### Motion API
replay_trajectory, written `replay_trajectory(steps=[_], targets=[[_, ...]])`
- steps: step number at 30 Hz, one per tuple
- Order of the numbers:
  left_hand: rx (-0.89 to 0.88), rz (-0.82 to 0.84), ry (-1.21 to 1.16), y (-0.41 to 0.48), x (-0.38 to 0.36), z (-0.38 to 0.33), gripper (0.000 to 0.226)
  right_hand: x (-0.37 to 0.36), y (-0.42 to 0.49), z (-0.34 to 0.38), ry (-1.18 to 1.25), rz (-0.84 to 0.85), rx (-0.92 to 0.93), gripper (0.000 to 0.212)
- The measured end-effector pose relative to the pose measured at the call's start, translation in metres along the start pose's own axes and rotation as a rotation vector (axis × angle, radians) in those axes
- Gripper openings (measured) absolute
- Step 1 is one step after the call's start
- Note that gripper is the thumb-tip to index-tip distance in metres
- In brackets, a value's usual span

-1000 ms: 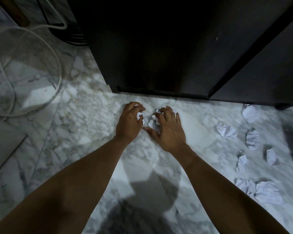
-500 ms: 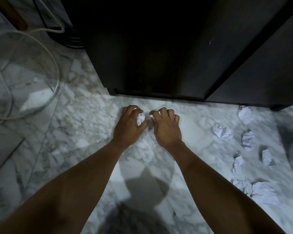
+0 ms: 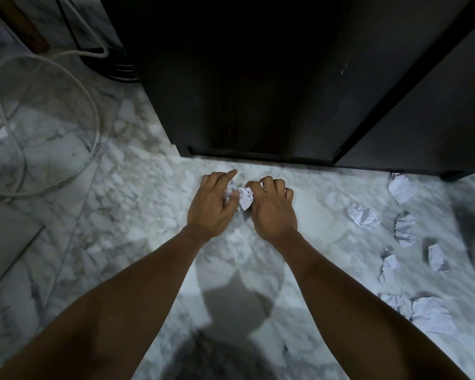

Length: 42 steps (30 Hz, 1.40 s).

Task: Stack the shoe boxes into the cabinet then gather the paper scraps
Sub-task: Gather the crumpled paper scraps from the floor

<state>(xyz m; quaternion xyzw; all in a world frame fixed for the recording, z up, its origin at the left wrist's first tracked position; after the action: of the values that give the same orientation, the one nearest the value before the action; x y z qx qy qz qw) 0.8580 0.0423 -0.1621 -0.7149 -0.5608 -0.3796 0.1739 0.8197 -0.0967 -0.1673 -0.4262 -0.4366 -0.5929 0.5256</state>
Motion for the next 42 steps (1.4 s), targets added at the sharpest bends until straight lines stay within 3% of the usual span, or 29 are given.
replay_trajectory(steps=[3, 12, 19, 22, 24, 30, 34, 38, 42], targets=[[-0.008, 0.003, 0.066, 0.000, -0.003, -0.001, 0.065, -0.002, -0.001, -0.002, 0.005, -0.011, 0.000, 0.031], [-0.135, -0.066, 0.129, 0.000, -0.009, -0.002, 0.026, -0.007, 0.000, -0.003, 0.020, -0.069, 0.027, 0.023], [-0.033, -0.072, 0.048, -0.019, -0.008, -0.005, 0.021, -0.010, -0.011, -0.003, 0.103, -0.161, 0.069, 0.016], [-0.067, -0.085, 0.041, -0.035, -0.003, -0.012, 0.016, -0.007, -0.026, -0.001, 0.166, -0.174, 0.076, 0.020], [-0.105, -0.131, -0.028, -0.054, 0.001, -0.020, 0.010, 0.002, -0.046, -0.002, 0.242, -0.210, 0.038, 0.025], [0.199, -0.120, -0.168, -0.114, 0.000, -0.028, 0.018, 0.006, -0.120, -0.008, 0.521, -0.130, -0.238, 0.040], [0.338, -0.147, -0.223, -0.150, 0.008, -0.049, 0.018, 0.027, -0.171, -0.027, 0.606, -0.256, -0.444, 0.044], [0.383, -0.152, -0.305, -0.156, 0.028, -0.091, 0.020, 0.085, -0.202, -0.036, 0.572, -0.342, -0.473, 0.032], [0.281, -0.153, -0.435, -0.129, 0.050, -0.173, 0.016, 0.167, -0.206, -0.069, 0.558, -0.467, -0.505, 0.020]])
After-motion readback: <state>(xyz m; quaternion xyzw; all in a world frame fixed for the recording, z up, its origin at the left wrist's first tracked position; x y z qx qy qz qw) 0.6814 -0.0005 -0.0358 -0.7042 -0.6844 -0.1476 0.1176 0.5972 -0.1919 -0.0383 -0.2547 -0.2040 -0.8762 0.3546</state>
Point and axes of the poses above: each hand's wrist, its own y-axis towards the middle knuckle, its own x-axis out of the back of the hand, z = x × y, the point moved 7 cm from there along y, towards the middle knuckle, and after that the axes turned 3 degrees about -z, right-handed, at the moved point
